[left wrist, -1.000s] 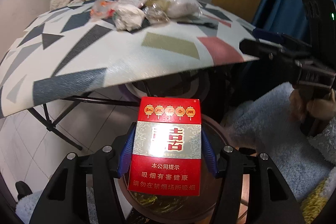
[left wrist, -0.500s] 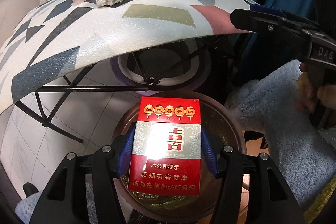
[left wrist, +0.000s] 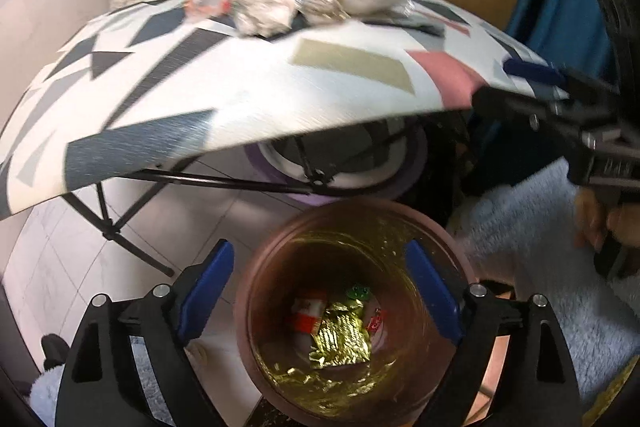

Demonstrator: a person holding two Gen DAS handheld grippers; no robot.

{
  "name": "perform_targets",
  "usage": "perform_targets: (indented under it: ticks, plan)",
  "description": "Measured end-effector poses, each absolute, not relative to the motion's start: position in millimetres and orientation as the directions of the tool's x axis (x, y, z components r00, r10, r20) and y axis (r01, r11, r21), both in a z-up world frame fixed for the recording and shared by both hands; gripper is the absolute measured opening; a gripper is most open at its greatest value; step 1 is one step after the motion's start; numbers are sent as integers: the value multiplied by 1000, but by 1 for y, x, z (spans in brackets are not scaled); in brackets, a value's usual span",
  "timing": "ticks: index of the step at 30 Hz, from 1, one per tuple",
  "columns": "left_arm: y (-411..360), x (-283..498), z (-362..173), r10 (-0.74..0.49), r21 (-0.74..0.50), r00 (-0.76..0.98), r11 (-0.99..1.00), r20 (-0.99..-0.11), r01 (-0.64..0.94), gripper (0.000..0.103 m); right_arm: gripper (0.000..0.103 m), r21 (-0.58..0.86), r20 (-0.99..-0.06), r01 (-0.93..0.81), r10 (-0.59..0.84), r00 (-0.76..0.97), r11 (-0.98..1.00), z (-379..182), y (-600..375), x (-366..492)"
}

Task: Collect trash
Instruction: 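Open the left gripper to drop the cigarette pack into the bin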

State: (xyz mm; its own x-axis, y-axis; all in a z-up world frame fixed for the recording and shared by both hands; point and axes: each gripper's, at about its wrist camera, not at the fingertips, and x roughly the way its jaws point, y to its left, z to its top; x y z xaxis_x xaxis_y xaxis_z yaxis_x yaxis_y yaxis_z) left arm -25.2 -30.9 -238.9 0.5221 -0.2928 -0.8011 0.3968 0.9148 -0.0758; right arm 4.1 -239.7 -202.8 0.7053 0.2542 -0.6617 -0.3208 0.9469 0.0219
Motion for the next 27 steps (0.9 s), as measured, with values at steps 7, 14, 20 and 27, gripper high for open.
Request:
perform_targets:
  ticks: [7,14,20,27]
  plan:
    - [-14,-21,-229,-273,-97,573,943,-772,319,89,97,22,-665,-320,253,702,947,-203,-240,5]
    - [-8,-20,-227,-224,-67,602,960,-767,272,90,97,20,-670,-323,252,698,946,-205,-239,6]
    - [-4,-18,-224,-176,-39,627,973,-759,227,91,97,27,-669,-324,258,697,946,-205,-239,6]
    - [3,-20,-217,-124,-7,668,985,-734,175,94,97,40,-683,-325,264,681,945,-208,-239,9]
